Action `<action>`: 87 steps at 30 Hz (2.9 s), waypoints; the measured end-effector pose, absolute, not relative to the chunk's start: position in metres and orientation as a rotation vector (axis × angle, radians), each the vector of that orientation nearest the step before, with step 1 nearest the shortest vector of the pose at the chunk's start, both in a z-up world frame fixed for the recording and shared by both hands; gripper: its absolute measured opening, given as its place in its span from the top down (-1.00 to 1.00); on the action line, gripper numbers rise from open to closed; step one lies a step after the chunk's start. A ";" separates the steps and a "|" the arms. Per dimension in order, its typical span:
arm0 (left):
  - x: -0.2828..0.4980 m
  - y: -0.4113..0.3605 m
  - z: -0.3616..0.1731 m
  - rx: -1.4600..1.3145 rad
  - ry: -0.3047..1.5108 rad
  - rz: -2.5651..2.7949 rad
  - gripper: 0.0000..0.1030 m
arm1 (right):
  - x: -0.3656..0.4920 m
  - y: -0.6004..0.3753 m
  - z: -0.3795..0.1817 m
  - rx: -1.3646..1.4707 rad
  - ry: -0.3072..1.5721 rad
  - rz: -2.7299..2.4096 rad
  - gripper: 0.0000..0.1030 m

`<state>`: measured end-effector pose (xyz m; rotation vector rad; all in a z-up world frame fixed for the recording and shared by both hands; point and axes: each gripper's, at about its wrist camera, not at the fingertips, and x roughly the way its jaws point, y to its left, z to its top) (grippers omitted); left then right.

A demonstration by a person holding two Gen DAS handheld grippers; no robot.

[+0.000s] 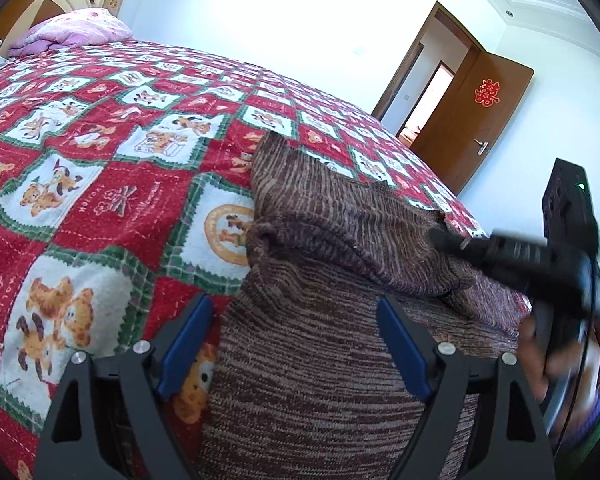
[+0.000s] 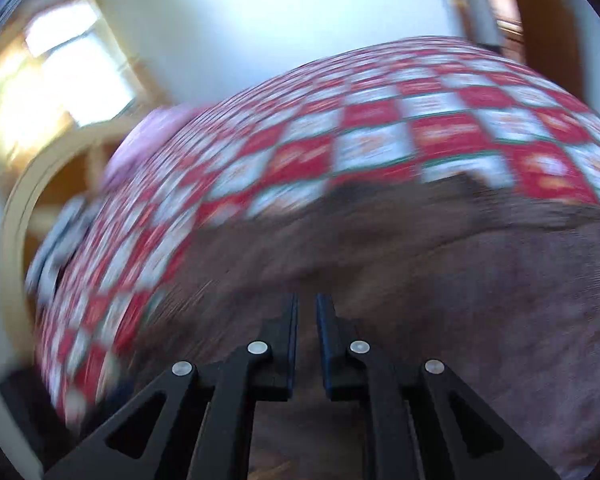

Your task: Fold small clothes

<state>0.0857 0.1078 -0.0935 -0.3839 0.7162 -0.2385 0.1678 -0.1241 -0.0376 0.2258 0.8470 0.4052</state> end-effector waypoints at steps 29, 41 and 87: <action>0.106 0.116 -0.073 -0.079 0.860 0.146 -0.81 | 0.139 -0.120 -0.081 0.365 0.890 0.461 0.77; 0.162 0.081 -0.080 0.023 0.883 0.184 -0.81 | 0.141 -0.127 -0.084 0.412 0.891 0.479 0.77; -0.103 0.137 -0.068 0.049 0.923 -0.252 -0.84 | -0.234 -0.242 -0.002 0.334 0.660 -0.013 -0.13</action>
